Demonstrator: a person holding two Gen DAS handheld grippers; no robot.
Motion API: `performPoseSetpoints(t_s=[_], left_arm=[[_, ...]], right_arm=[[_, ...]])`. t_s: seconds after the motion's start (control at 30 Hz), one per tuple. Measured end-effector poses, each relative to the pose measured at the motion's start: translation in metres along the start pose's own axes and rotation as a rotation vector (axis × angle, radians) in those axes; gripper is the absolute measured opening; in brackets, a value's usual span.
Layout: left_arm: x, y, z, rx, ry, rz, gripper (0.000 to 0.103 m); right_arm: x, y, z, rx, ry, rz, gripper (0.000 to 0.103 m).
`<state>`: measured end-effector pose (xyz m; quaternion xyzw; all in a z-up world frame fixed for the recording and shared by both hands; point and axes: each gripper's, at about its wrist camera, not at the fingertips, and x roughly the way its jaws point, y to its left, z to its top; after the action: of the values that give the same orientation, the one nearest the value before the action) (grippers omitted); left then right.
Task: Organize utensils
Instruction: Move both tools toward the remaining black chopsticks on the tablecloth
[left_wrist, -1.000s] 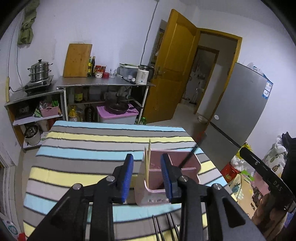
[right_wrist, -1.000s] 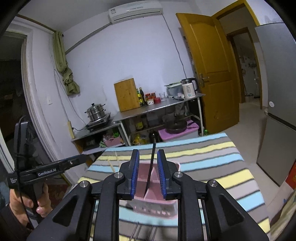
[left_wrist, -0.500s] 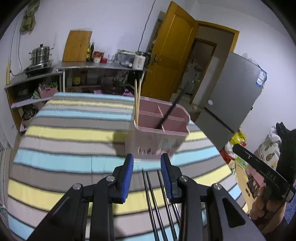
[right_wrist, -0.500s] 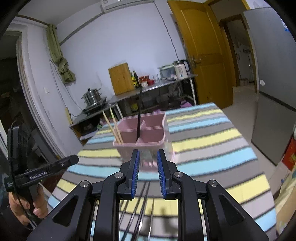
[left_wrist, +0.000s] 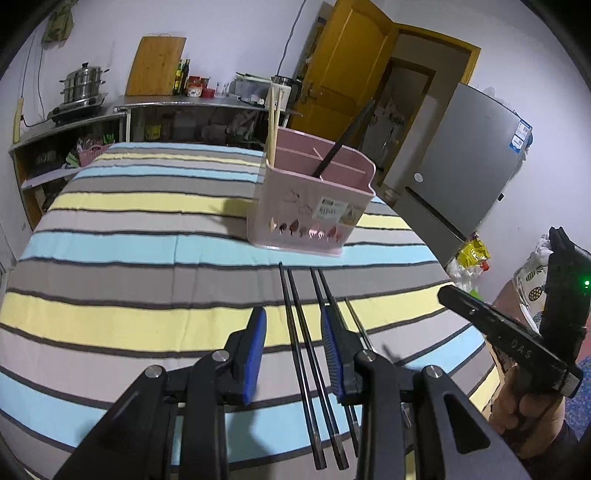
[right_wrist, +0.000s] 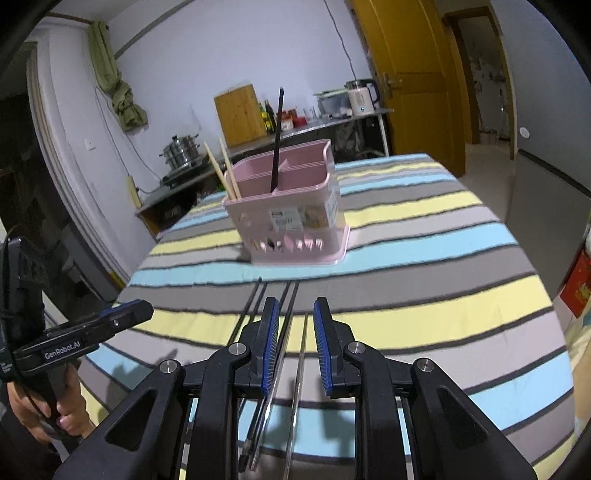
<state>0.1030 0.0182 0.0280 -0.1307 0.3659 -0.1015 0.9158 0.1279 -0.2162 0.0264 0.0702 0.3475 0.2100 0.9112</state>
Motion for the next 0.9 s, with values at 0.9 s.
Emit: performPoseSetpoints(t_s=[0.9], left_arm=[[0.065,0.004,-0.01,0.017,0.138,0.028,0.032]], right_arm=[[0.063,-0.001,-0.016,-0.002,0.158,-0.001,0.019]])
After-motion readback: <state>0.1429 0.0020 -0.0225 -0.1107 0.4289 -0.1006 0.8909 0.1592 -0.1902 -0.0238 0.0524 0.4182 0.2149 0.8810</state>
